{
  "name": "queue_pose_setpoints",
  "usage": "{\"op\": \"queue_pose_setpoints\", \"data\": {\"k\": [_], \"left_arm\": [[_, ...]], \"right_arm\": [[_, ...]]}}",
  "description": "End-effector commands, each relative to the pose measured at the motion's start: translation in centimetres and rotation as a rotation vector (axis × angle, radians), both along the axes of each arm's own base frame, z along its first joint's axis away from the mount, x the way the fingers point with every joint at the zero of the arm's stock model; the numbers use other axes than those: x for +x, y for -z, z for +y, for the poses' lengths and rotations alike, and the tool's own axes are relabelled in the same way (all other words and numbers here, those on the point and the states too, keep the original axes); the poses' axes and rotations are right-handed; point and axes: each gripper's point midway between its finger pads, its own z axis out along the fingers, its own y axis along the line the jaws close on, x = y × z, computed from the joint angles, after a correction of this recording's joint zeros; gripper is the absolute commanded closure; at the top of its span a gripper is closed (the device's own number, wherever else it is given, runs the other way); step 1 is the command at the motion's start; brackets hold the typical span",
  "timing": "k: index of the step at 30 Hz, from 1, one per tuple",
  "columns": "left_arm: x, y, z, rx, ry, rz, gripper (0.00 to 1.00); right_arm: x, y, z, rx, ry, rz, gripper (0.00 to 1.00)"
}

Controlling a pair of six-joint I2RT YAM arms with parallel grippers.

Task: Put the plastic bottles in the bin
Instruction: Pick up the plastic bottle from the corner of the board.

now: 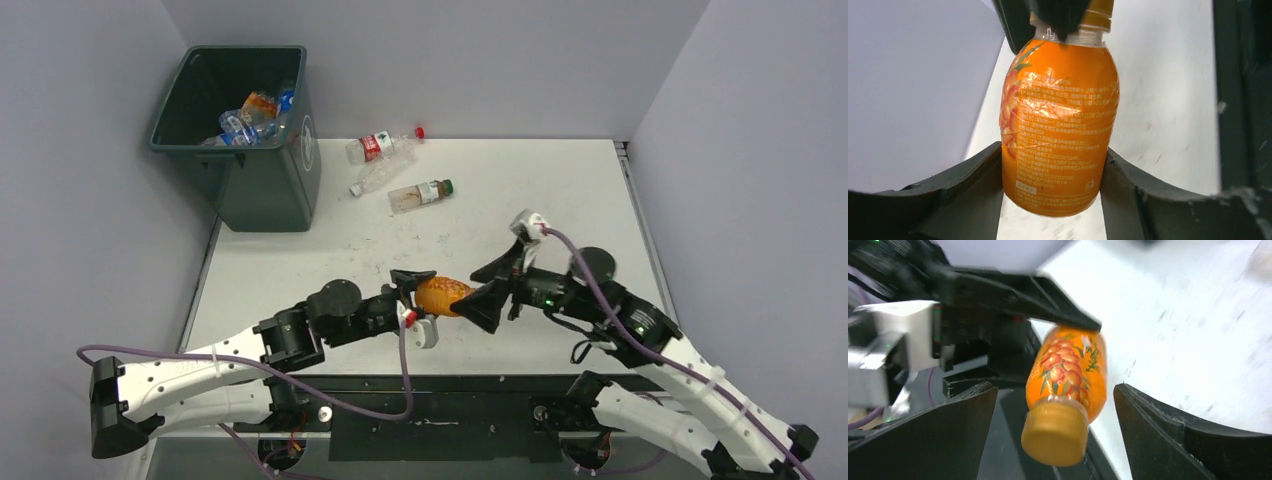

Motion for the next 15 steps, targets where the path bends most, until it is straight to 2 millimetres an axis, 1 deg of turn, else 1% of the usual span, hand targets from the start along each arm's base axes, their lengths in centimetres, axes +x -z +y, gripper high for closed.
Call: {"op": "queue_pose_setpoints", "data": {"k": [1,2,4,6,9,11,15], "left_arm": [[-2.4,-7.8,-1.3,-0.559,0.026,0.356,0.64],[-2.7,-8.7,-1.3,-0.631,0.031,0.427,0.67],[-2.8,-10.3,-1.1,-0.771,0.020,0.571,0.72],[-2.4,-10.9,-0.7,-0.875,-0.006,0.681,0.74],[-3.0,-12.1,-0.2,-0.998,0.043,0.781,0.75],[-3.5,-12.7,-0.2,-1.040,0.085,0.831,0.74],[-4.4,-13.4,-1.1,-1.023,0.140,0.881,0.74]], "right_arm": [[1.1,-10.1,-3.2,0.345,0.191,-0.329,0.10],[0.6,-11.2,-4.1,0.410,0.210,-0.384,0.10],[0.1,-11.9,-5.3,0.478,0.237,-0.444,0.10],[0.0,-11.7,-5.7,0.512,0.248,-0.457,0.10],[0.1,-10.7,-4.5,0.508,0.213,-0.420,0.10],[0.1,-10.5,-3.7,0.524,0.183,-0.393,0.10],[-0.1,-11.1,-2.5,0.593,0.131,-0.369,0.10]]}}
